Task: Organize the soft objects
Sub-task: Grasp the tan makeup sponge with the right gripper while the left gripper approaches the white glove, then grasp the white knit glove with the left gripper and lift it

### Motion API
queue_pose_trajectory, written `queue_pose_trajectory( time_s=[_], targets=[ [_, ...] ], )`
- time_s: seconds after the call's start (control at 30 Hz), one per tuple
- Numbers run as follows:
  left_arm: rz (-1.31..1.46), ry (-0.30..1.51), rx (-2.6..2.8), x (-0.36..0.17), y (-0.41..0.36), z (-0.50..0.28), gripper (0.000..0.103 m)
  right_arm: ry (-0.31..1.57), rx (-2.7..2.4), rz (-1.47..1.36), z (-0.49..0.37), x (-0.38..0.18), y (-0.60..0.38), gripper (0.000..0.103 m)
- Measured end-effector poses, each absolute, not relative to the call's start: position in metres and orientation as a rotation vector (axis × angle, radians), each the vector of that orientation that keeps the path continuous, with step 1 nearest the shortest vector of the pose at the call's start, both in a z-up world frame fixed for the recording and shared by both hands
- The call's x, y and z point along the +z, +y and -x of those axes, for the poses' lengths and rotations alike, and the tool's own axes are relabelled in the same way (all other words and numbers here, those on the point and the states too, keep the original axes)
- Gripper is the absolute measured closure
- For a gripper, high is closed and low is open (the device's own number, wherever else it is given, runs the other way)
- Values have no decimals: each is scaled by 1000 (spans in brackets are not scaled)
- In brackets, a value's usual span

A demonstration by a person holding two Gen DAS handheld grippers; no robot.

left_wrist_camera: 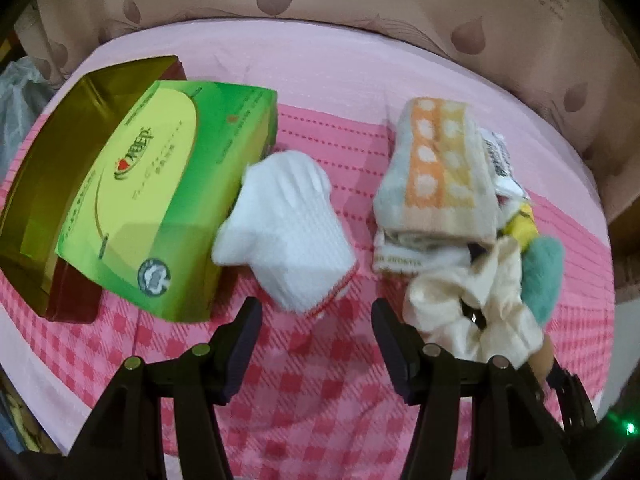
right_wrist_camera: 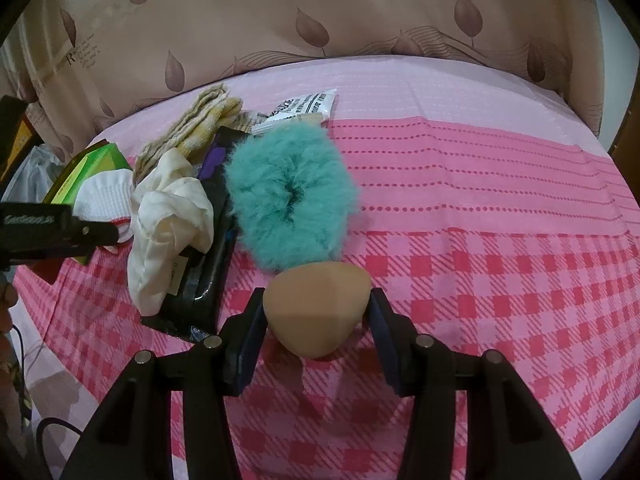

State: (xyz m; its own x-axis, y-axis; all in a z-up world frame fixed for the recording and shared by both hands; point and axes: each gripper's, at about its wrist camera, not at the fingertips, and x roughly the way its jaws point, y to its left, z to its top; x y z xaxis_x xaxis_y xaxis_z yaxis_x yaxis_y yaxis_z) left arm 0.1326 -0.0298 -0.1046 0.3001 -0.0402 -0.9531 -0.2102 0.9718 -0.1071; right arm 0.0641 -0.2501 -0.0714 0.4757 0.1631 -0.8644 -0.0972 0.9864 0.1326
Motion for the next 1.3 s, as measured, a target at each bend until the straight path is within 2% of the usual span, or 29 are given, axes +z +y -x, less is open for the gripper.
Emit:
queue_pose_trajectory(
  time_s=[0.47,0.5,0.53,0.57,0.7,1.3],
  targets=[
    [237,1218,203,-116,-45,-163,45,1061,171,-78,-65,-73,-253,55],
    [240,1212,200,-117,-46,-165,48,1061,172,-81,-65,-73,-253,55],
    [246,1204,197,-116,-46,-166,56,1061,173,-83,-65,-73,-253,55],
    [246,1202,187,-116,-46,-166,74,1060,174,-84,-65,-73,-254,55],
    [240,1193,175,-114,-46,-165,87,1061,177,-87,-66,-74,-254,55],
    [154,1122,100,-70,-40,-132,91,1054,180,-85,-67,-74,-253,55]
  ],
)
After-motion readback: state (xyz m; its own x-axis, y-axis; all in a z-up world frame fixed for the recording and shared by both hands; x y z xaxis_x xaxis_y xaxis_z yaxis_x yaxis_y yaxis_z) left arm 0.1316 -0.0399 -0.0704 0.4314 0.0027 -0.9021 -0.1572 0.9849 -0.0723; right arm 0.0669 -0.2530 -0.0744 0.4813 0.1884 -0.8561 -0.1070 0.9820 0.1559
